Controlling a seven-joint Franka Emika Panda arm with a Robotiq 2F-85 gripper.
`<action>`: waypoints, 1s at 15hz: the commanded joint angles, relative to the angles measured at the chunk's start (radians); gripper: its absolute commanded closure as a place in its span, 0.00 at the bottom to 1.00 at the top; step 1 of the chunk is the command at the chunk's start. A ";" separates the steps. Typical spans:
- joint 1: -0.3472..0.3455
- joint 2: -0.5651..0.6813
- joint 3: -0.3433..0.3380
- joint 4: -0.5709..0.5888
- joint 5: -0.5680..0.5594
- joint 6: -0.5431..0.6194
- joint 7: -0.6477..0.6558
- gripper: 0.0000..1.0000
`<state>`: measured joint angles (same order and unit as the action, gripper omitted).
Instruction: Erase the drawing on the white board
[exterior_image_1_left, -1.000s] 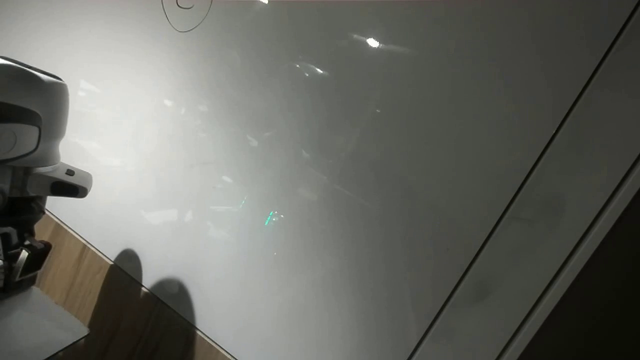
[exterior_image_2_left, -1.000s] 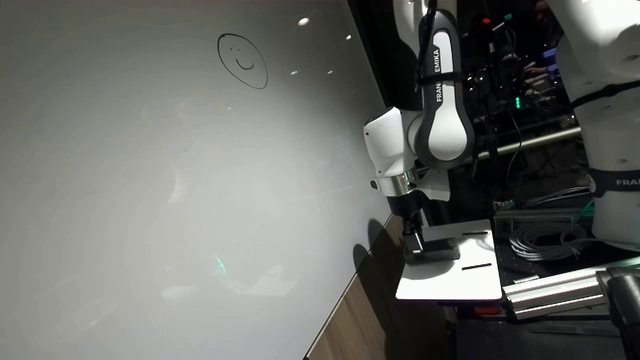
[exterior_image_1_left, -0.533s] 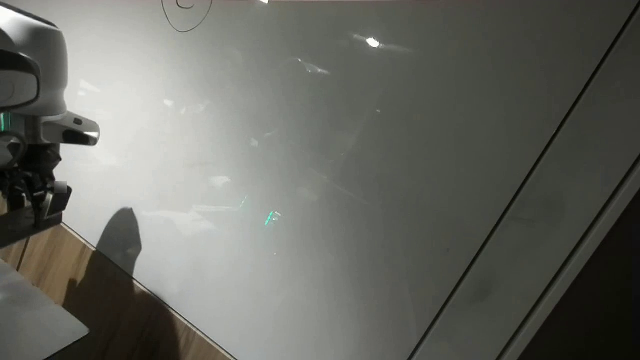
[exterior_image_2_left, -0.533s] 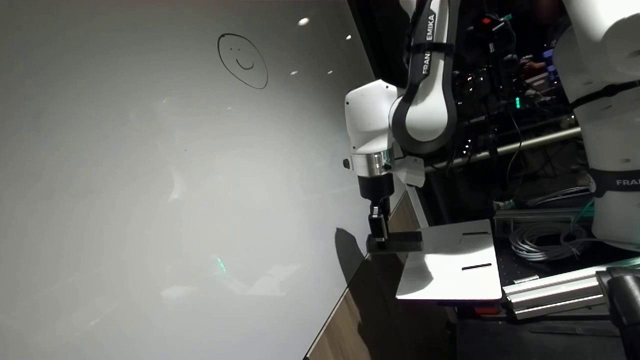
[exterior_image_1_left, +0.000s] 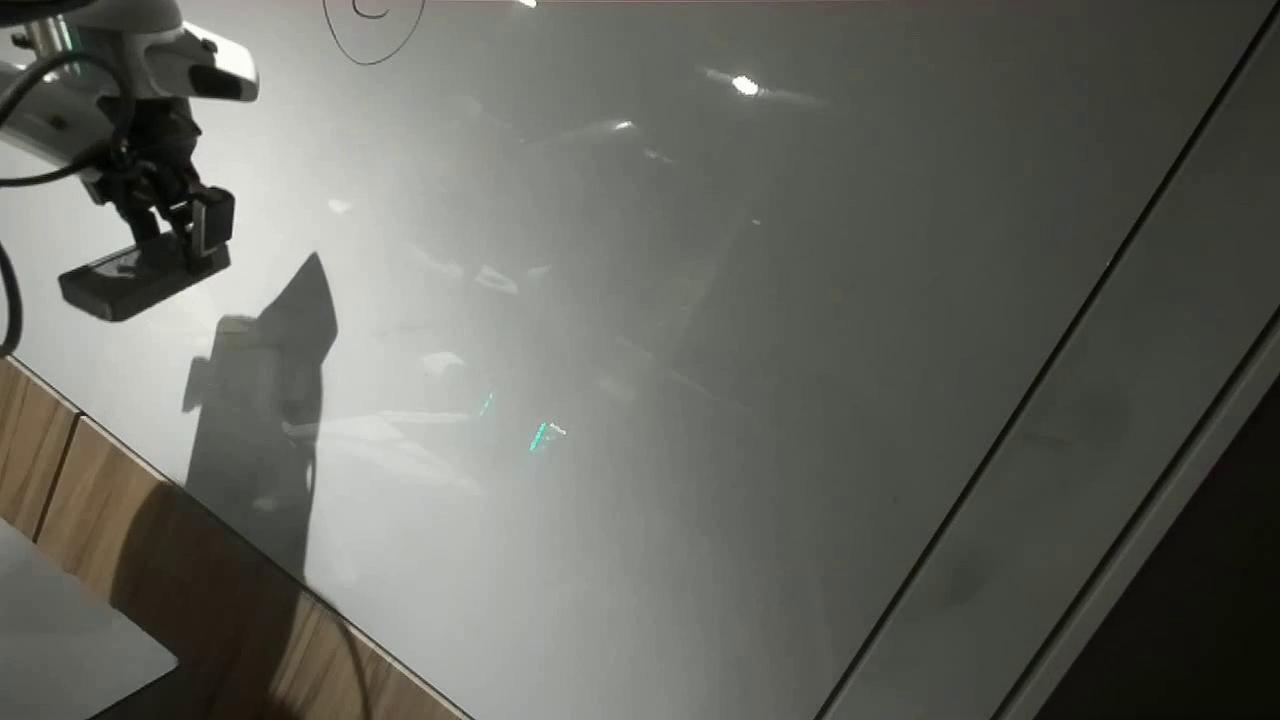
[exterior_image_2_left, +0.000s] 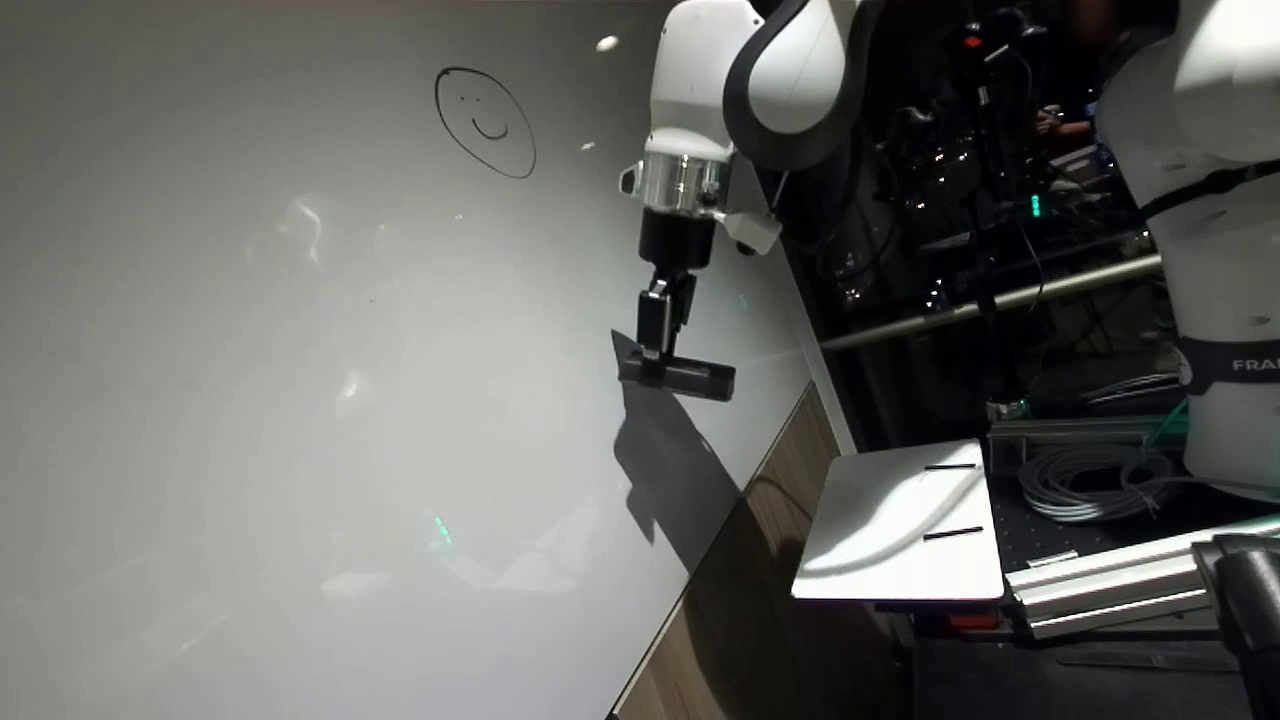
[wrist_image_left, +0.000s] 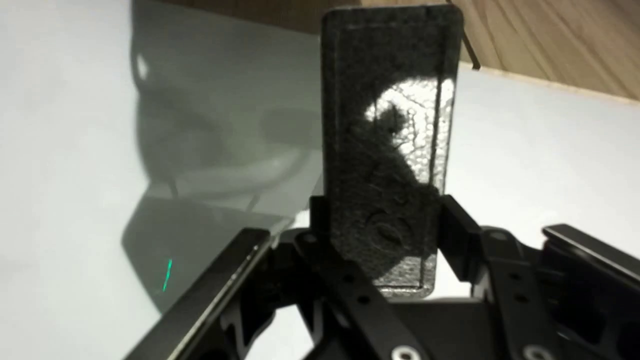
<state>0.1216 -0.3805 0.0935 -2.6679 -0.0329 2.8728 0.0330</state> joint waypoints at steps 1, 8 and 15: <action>0.018 -0.042 -0.029 0.078 0.028 -0.028 -0.043 0.70; -0.003 -0.056 -0.036 0.186 0.013 -0.059 -0.046 0.70; -0.072 -0.178 -0.078 0.283 -0.035 -0.293 -0.118 0.70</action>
<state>0.0661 -0.5045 0.0475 -2.4282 -0.0531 2.6641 -0.0373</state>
